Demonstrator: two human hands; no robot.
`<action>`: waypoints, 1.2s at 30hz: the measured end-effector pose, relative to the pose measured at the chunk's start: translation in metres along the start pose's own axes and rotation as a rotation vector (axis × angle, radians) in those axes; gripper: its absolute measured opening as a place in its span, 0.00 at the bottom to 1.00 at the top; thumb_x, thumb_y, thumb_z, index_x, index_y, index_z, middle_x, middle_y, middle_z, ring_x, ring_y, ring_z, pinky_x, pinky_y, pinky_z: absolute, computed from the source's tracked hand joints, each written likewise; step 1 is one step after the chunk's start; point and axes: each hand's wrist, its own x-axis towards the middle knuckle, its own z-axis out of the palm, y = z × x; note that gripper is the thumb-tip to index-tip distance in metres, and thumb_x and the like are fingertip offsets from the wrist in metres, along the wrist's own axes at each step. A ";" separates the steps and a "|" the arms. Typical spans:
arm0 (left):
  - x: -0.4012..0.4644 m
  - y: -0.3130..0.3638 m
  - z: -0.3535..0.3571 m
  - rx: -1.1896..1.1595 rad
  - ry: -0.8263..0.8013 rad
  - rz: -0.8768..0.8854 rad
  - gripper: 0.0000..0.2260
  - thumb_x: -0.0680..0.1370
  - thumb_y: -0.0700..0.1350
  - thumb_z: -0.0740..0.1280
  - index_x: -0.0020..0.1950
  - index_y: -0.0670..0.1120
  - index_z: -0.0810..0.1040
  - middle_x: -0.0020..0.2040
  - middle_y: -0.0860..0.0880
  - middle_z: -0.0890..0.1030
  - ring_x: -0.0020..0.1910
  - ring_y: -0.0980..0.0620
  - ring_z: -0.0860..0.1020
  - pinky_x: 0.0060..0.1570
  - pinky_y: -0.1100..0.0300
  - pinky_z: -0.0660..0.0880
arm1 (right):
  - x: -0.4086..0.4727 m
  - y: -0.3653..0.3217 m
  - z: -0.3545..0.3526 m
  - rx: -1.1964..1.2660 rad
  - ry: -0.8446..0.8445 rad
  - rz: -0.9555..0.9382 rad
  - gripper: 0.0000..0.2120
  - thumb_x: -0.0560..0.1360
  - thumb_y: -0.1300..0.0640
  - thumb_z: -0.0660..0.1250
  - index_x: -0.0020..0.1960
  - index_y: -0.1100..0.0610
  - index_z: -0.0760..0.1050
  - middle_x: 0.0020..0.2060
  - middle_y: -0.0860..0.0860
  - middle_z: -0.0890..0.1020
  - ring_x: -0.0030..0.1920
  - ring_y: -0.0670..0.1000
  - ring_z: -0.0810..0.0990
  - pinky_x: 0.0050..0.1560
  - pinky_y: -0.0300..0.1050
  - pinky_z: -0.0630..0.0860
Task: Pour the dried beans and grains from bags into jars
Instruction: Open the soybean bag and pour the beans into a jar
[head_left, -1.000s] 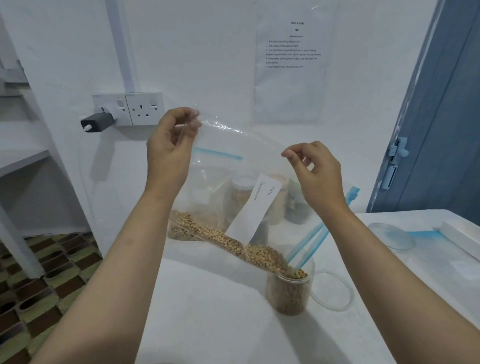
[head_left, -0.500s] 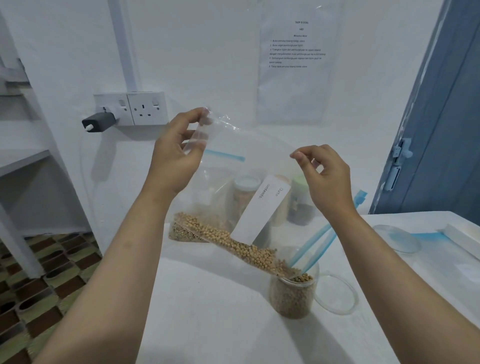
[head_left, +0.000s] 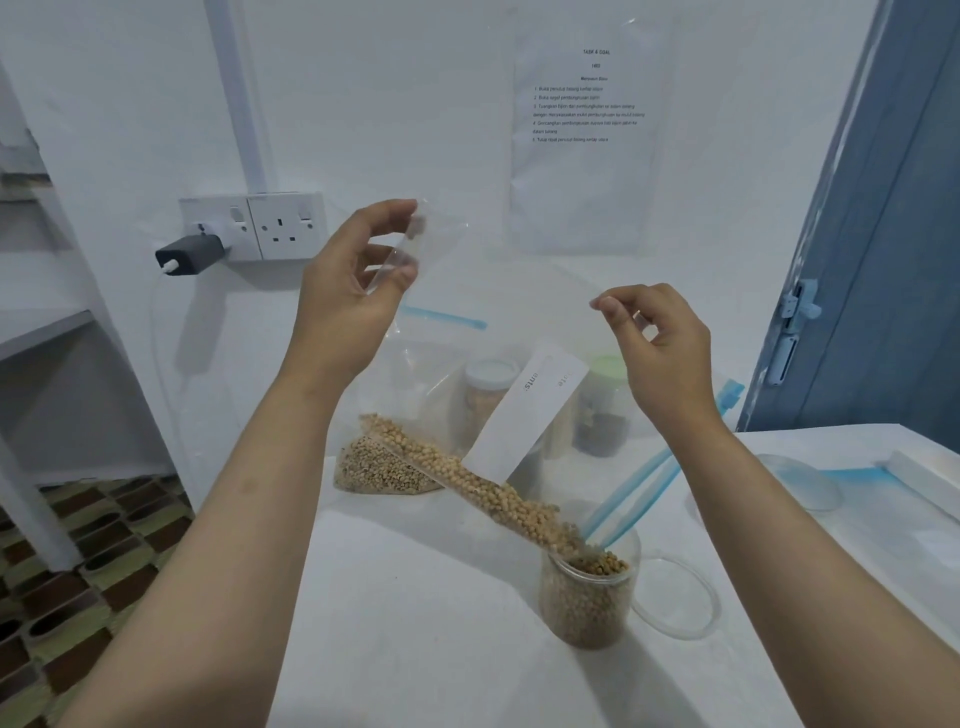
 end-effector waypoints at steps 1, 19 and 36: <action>0.000 0.000 0.000 -0.003 0.003 0.000 0.21 0.78 0.36 0.66 0.62 0.60 0.75 0.60 0.57 0.79 0.50 0.55 0.78 0.57 0.60 0.75 | 0.000 0.000 0.000 0.001 0.003 -0.001 0.05 0.80 0.53 0.67 0.47 0.47 0.80 0.44 0.49 0.80 0.42 0.41 0.73 0.46 0.32 0.68; -0.011 -0.010 0.005 0.119 0.093 0.013 0.03 0.82 0.46 0.65 0.50 0.53 0.72 0.44 0.64 0.79 0.49 0.64 0.78 0.52 0.72 0.70 | -0.002 -0.001 0.001 -0.011 0.027 -0.016 0.05 0.80 0.53 0.66 0.48 0.48 0.80 0.44 0.48 0.80 0.43 0.40 0.74 0.47 0.31 0.69; -0.038 -0.041 -0.003 0.187 -0.041 -0.134 0.17 0.76 0.49 0.70 0.63 0.59 0.70 0.55 0.65 0.76 0.55 0.74 0.72 0.54 0.79 0.65 | -0.006 0.004 0.001 -0.016 0.038 -0.032 0.04 0.80 0.54 0.66 0.48 0.48 0.80 0.45 0.47 0.81 0.44 0.43 0.75 0.49 0.35 0.72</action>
